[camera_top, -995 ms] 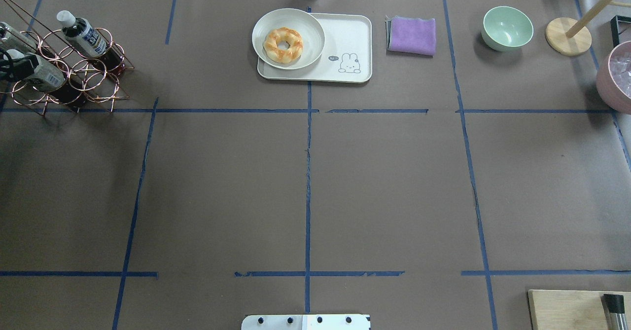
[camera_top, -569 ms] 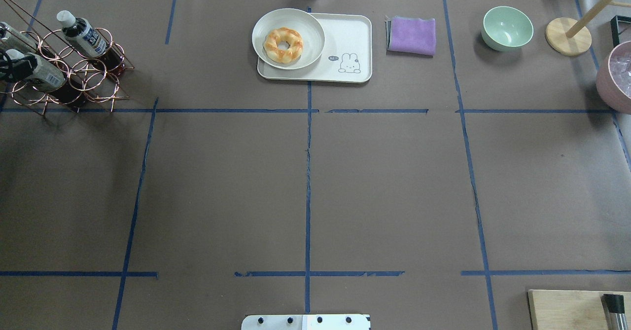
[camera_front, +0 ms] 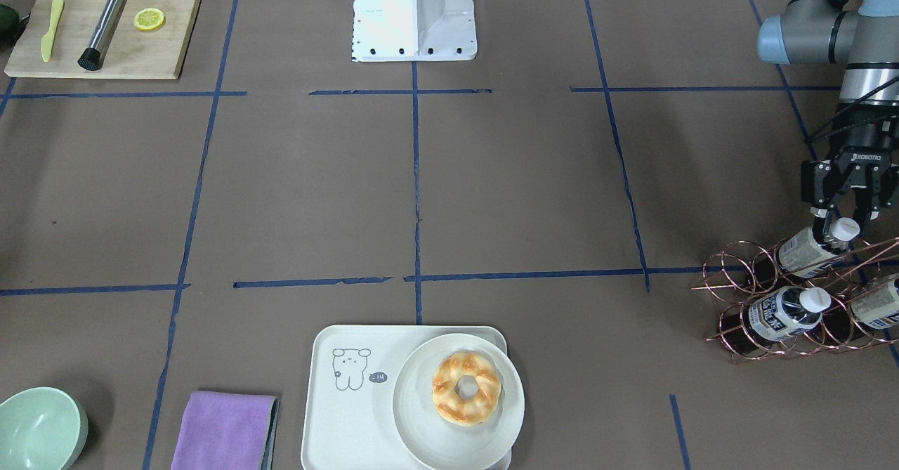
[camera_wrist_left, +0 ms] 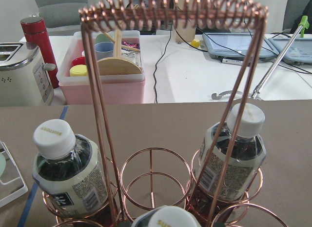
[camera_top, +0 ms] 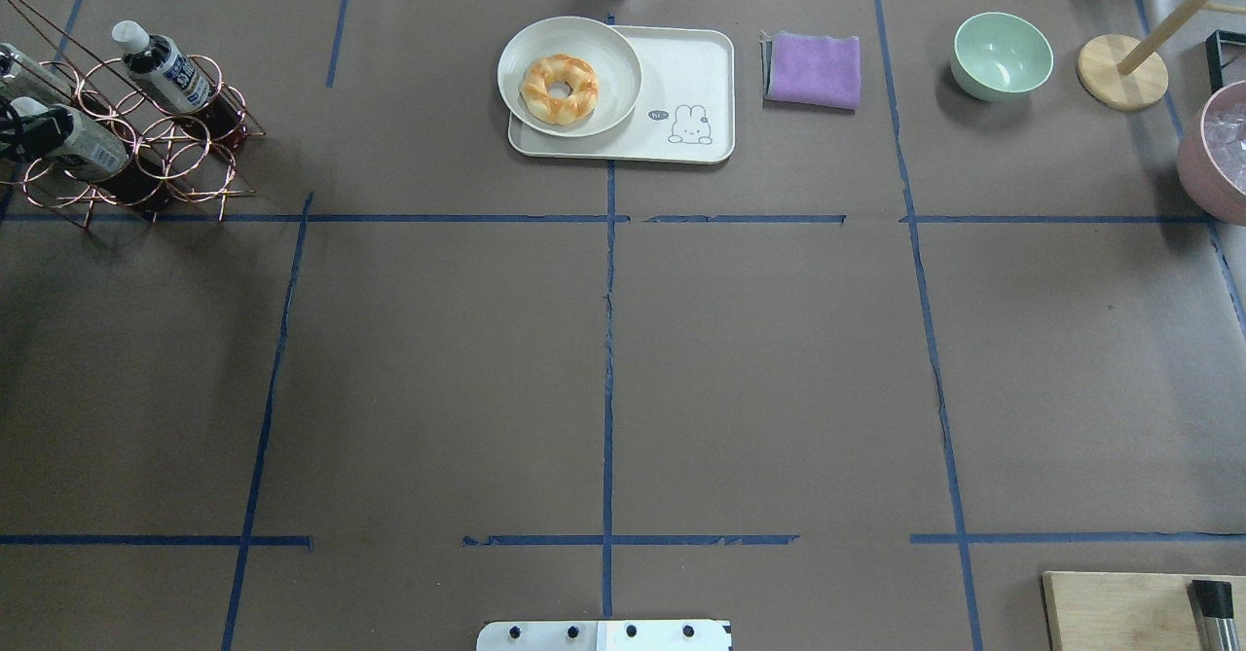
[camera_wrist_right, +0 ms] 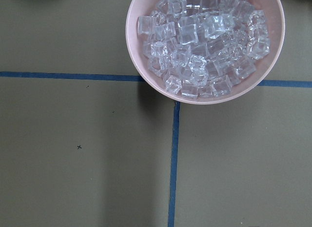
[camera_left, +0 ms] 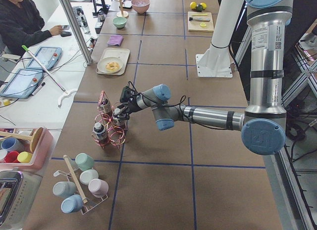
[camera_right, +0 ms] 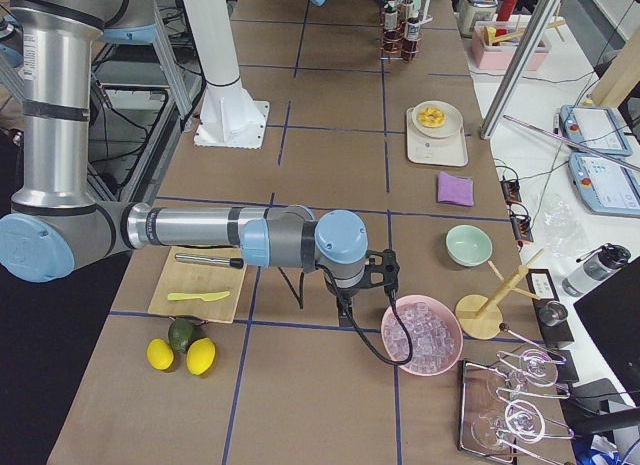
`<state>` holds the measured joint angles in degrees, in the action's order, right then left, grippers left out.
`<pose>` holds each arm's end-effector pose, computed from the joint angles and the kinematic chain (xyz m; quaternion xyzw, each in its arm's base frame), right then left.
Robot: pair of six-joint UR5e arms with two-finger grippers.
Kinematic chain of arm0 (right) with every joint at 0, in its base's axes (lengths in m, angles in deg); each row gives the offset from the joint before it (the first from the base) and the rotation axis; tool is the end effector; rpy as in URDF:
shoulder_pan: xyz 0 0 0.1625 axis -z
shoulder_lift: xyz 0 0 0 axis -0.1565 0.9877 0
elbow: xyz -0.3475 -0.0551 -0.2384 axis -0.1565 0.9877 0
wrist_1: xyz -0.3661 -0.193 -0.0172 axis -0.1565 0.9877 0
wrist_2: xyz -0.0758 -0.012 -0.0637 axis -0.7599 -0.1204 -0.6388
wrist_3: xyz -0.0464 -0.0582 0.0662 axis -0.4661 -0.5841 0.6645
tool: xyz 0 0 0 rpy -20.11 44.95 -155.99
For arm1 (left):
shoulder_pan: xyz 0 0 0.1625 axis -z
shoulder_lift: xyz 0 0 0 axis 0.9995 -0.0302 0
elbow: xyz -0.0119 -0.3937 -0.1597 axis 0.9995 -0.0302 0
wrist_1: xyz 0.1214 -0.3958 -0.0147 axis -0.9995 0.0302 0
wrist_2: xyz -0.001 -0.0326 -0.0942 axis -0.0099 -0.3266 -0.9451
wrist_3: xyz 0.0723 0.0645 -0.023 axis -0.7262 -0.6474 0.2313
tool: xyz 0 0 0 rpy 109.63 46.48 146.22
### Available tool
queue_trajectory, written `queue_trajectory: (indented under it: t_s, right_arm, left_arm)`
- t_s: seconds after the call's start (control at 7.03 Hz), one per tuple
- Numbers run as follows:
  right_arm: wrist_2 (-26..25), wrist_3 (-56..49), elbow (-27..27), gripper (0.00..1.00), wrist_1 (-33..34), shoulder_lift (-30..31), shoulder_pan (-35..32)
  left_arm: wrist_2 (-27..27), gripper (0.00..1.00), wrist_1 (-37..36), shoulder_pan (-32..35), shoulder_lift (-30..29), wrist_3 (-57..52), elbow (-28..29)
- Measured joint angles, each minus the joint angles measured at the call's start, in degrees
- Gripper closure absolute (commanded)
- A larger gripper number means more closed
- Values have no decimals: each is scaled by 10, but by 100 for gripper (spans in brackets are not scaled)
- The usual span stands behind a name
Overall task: Place tea on tray
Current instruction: 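Move the left gripper down to a dark tea bottle in the copper rack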
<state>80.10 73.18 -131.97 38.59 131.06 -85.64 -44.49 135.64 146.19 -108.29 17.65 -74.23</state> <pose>0.0928 -0.4360 0.6217 0.0498 -0.4186 -0.0068 0.9068 0.1491 -0.4902 0.5307 0.4130 0.3688 -0.1470 0.8197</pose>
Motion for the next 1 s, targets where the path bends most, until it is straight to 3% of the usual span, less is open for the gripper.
queue_trajectory:
  t_s: [0.28, 0.43, 0.71, 1.0]
  right_arm:
    - [1, 0, 1, 0, 0, 0, 0]
    - [1, 0, 1, 0, 0, 0, 0]
    - [6, 1, 2, 0, 0, 2, 0]
    - [14, 1, 0, 0, 0, 6, 0]
  left_arm:
    - [1, 41, -1, 0, 0, 0, -1]
    - [1, 45, -1, 1, -1, 0, -1]
    - [1, 97, -1, 1, -1, -1, 0]
    - [1, 100, -3, 1, -1, -1, -3]
